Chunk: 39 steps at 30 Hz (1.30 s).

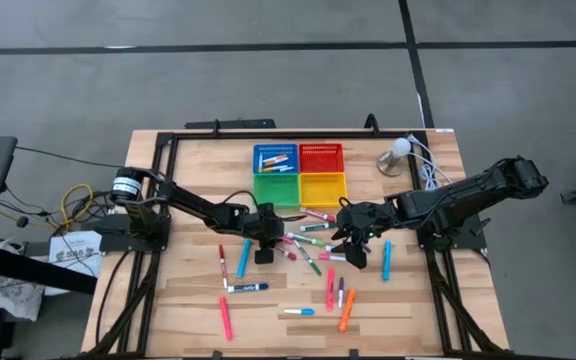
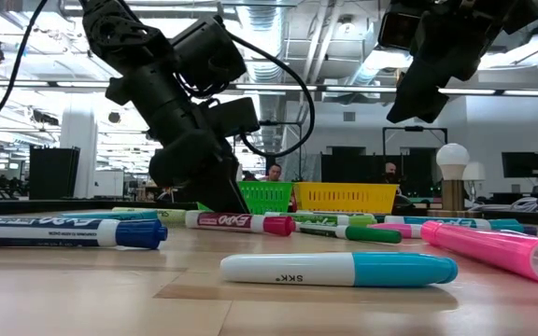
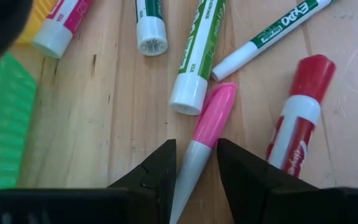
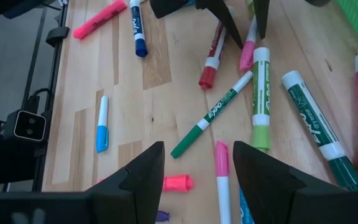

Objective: Pick & Place Markers
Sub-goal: Put the top small pink marker into the blue bin

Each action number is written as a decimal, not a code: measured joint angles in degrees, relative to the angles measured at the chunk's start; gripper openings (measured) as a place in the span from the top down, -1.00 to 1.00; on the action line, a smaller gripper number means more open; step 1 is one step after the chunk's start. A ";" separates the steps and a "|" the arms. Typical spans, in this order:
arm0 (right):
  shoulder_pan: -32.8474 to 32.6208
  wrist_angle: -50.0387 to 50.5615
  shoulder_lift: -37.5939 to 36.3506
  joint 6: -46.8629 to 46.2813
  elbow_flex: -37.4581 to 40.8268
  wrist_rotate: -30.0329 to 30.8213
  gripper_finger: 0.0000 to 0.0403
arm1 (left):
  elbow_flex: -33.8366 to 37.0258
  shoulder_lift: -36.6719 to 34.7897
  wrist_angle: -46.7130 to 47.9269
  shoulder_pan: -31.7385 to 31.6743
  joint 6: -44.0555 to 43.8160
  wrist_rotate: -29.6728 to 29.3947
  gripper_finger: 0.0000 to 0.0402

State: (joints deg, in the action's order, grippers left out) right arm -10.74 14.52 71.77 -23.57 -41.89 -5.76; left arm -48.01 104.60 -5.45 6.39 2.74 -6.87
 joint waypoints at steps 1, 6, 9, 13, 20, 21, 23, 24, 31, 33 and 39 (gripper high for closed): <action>0.00 0.00 0.00 0.00 0.00 0.00 0.10 | 0.00 0.00 -0.02 0.03 0.02 -0.01 0.41; 0.00 0.00 0.00 0.00 0.00 0.00 0.10 | 0.00 -0.01 -0.07 0.04 0.00 0.28 0.50; 0.00 0.00 0.00 0.00 0.00 0.00 0.10 | 0.00 0.00 -0.09 0.04 -0.02 0.47 0.60; 0.00 0.00 0.00 0.00 0.00 0.00 0.10 | 0.02 0.00 -0.14 0.04 -0.02 0.45 0.75; 0.00 0.00 0.00 0.00 0.00 0.00 0.10 | 0.02 0.00 -0.20 0.04 -0.02 0.43 0.78; 0.00 0.00 0.00 0.00 0.00 0.00 0.10 | 0.02 0.00 -0.20 0.04 -0.02 0.43 0.75; 0.00 0.00 0.00 0.00 0.00 -0.02 0.10 | 0.02 0.00 -0.17 0.04 -0.02 0.45 0.73; 0.00 0.00 0.00 0.00 0.00 -0.02 0.10 | 0.02 0.00 -0.16 0.04 -0.02 0.45 0.73; 0.00 0.01 0.00 -0.25 0.00 -0.19 0.10 | -0.07 -1.65 0.22 0.04 -0.04 1.05 0.76; 0.00 0.16 0.00 -0.42 0.00 -0.26 0.10 | -0.07 -3.37 0.69 0.04 -0.03 1.11 0.74; 0.00 0.17 0.00 -0.42 0.00 -0.26 0.10 | -0.13 -11.21 2.47 0.07 -0.05 1.11 0.73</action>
State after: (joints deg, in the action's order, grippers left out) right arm -10.74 14.70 71.77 -23.99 -41.89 -6.02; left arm -48.14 93.39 -2.99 6.46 2.69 -5.76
